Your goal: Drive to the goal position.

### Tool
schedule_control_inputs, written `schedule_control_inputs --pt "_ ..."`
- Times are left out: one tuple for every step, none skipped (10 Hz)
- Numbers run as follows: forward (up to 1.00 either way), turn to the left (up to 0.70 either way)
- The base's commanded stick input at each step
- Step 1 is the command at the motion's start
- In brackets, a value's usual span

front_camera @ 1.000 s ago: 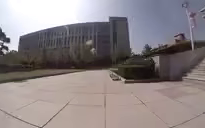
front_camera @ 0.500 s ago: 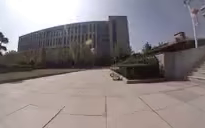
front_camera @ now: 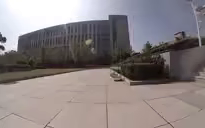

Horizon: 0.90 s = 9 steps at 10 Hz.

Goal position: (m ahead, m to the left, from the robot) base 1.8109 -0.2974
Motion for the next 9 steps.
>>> schedule_control_inputs --pt "0.70 0.00" --pt "0.70 0.00" --pt "0.70 0.00" --pt "0.70 0.00" --pt "0.70 0.00" --pt "0.70 0.00" --pt "0.70 0.00" --pt "0.70 0.00" --pt "0.70 0.00"
